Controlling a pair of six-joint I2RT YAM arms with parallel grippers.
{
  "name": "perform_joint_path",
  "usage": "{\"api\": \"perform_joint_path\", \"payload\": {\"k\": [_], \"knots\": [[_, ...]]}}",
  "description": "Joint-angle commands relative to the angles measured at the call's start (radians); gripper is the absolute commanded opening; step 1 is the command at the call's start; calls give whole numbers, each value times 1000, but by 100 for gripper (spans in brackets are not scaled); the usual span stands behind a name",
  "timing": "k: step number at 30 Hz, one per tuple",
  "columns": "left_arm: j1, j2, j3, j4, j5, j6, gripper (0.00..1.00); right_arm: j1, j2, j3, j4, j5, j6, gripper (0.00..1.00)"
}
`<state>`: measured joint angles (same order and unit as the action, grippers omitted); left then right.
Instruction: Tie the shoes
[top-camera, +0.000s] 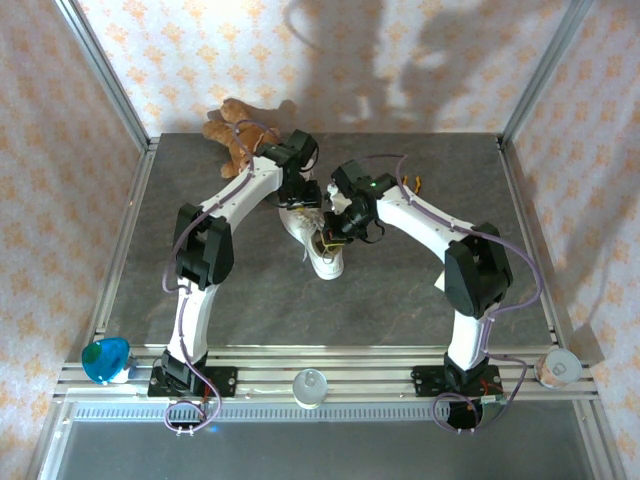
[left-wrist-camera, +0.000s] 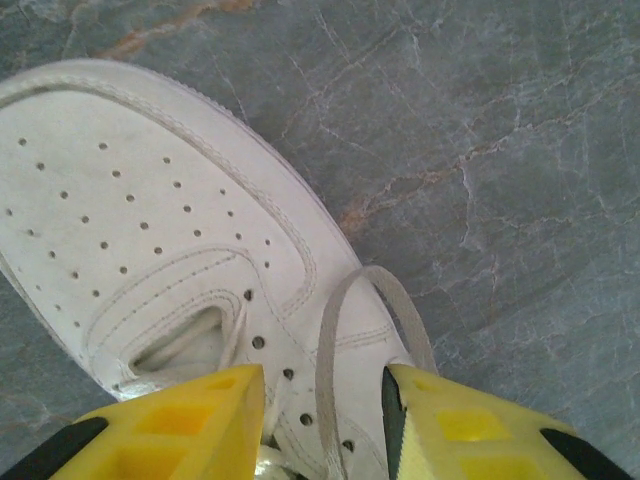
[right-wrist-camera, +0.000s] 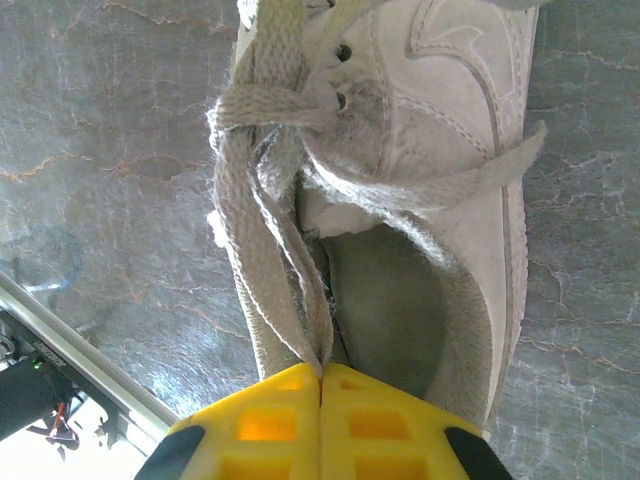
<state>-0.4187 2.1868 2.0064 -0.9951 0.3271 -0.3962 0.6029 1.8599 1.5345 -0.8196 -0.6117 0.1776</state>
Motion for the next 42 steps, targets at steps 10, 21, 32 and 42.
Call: {"api": "perform_joint_path", "payload": {"k": [10,21,32,42], "knots": [[-9,7,48,-105,-40,3,19,-6,1,-36,21,-16,-12,0],[-17,39,76,-134,-37,29,29,-6,-11,-70,44,-15,-1,0],[-28,5,79,-177,-72,77,0,0,-35,-158,120,-43,56,0],[-26,-152,-94,-29,-147,61,0,8,-50,-150,104,9,63,0]]}}
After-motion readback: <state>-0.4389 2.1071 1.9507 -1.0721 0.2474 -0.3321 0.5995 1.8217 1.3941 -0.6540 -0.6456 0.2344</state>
